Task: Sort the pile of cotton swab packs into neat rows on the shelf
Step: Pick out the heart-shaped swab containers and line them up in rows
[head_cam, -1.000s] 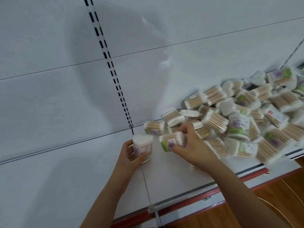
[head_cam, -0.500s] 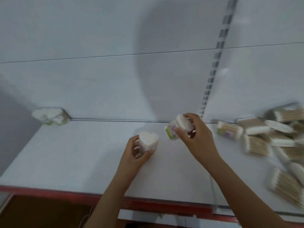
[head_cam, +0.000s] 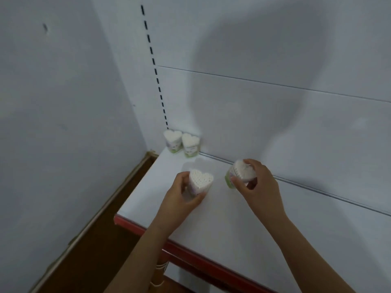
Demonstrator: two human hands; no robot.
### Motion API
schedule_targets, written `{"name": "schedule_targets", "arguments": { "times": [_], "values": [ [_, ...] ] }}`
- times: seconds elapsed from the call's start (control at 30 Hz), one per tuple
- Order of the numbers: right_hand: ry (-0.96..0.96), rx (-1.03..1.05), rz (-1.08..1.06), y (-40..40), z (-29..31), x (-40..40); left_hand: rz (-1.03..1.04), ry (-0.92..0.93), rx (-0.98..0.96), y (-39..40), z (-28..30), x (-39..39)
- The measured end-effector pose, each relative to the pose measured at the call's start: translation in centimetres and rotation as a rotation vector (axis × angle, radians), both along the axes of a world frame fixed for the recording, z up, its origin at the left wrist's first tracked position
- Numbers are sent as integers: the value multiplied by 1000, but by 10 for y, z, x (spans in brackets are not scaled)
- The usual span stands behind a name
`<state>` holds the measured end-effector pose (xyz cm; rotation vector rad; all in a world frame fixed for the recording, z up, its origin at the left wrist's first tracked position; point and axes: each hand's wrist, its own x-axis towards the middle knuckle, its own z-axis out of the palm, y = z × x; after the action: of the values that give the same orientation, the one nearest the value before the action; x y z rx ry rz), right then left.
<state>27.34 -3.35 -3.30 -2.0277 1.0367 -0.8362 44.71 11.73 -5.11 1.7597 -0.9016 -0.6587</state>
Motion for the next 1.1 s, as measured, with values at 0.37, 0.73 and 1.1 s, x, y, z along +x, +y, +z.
{"name": "schedule_targets", "arguments": {
  "times": [0.37,0.73,1.1],
  "values": [
    [51,-22,22,7,-17,65,-76,-139,-19,-4,-20,51],
    [-98,14,-96,-1,-26,95,-62,-189,-33,-7,-31,53],
    [-206,-43,-125,-6,-25,122,-50,-226,-35,-8,-34,53]
  ]
}}
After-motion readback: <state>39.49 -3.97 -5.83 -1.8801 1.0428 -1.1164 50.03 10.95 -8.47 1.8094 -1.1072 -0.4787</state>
